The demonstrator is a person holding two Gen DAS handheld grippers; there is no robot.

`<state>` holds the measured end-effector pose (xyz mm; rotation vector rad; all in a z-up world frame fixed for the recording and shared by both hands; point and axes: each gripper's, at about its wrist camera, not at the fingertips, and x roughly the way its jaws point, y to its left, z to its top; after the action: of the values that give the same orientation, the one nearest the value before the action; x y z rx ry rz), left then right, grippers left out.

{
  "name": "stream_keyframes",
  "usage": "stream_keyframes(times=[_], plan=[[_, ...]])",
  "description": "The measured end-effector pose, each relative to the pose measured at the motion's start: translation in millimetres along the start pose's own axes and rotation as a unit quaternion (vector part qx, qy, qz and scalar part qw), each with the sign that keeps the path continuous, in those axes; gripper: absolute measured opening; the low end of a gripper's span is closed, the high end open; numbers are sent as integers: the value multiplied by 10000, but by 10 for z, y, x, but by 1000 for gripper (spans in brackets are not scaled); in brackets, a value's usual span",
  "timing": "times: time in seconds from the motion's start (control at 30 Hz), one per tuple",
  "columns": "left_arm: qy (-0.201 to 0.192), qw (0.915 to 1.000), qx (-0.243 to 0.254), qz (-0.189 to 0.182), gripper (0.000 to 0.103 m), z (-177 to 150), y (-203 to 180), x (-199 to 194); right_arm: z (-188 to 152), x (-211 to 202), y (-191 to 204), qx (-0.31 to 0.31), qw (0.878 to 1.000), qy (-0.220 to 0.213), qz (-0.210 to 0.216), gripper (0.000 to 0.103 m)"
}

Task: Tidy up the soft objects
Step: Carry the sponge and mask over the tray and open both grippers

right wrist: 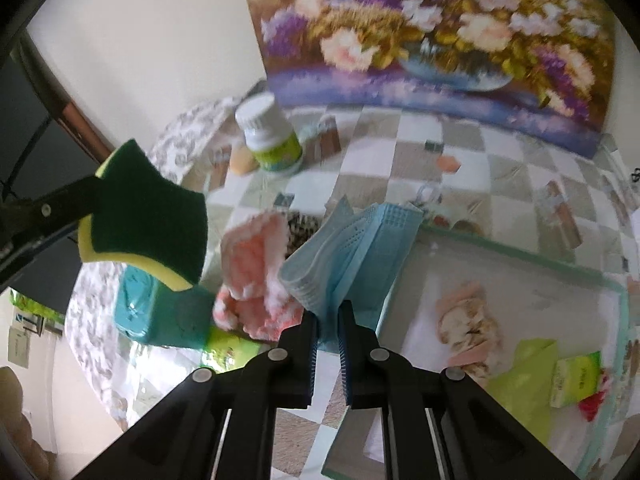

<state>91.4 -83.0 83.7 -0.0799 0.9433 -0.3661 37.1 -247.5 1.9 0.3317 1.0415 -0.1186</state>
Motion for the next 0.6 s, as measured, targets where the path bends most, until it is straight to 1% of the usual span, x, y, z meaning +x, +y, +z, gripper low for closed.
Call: stream_keyframes(times=[0.2,0.3,0.37,0.47,0.6], plan=[[-346,9992,119,-154,25,32,-154,-285,54,-378,-173,211,9989,-386,-167,11],[-447,9983,261,-271,25,19,-295,-372,47,-539,-333,376,9970,-544,-413,11],[-461,9976,366,-363,25,-6,-414,-390,23,-642,-467,510,9946,-625,-657,11],[-372,9962,590,-521,25,-76,-652,-360,-31,-768,-720,787,9904,-693,-897,11],[-248,9927,959,-685,25,-199,-1015,-286,-88,-851,-1036,1082,9844,-655,-1225,11]])
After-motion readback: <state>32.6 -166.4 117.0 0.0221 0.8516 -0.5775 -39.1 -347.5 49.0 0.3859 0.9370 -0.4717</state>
